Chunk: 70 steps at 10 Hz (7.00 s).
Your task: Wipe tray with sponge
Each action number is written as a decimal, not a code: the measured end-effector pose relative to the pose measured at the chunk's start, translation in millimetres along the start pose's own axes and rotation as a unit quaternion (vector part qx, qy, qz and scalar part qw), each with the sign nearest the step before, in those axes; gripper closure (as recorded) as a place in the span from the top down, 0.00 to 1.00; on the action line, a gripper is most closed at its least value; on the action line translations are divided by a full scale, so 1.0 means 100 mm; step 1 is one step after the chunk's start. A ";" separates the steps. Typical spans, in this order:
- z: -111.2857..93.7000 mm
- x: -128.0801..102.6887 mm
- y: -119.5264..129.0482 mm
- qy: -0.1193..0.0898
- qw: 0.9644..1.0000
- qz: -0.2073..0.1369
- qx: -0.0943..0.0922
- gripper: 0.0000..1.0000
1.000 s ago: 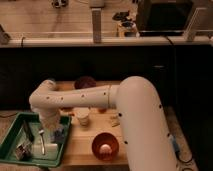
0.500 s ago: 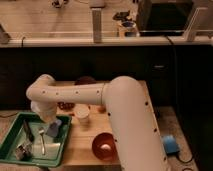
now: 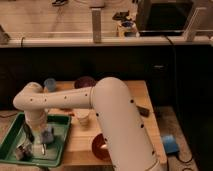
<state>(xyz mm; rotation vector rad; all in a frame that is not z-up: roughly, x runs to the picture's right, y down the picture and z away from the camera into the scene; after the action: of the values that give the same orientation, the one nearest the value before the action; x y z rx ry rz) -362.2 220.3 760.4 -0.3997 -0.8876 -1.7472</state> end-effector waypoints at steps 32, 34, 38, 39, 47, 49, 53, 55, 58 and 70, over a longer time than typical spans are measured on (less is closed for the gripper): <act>-0.31 -0.52 0.52 0.000 1.000 -0.024 -0.009 0.00; -0.35 -0.34 0.65 0.007 1.000 -0.016 -0.010 0.00; -0.37 -0.20 0.70 0.014 1.000 -0.011 -0.014 0.00; -0.37 -0.20 0.70 0.014 1.000 -0.010 -0.014 0.00; -0.36 -0.20 0.70 0.014 1.000 -0.010 -0.014 0.00; -0.36 -0.20 0.70 0.014 1.000 -0.010 -0.014 0.00; -0.36 -0.20 0.70 0.014 1.000 -0.010 -0.014 0.00; -0.36 -0.20 0.70 0.014 1.000 -0.010 -0.014 0.00; -0.36 -0.20 0.70 0.013 1.000 -0.010 -0.014 0.00; -0.36 -0.20 0.70 0.013 1.000 -0.010 -0.014 0.00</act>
<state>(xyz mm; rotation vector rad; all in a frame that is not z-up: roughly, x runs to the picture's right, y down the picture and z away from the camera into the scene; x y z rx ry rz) -284.6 197.8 749.2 -0.3866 -0.8511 -1.7808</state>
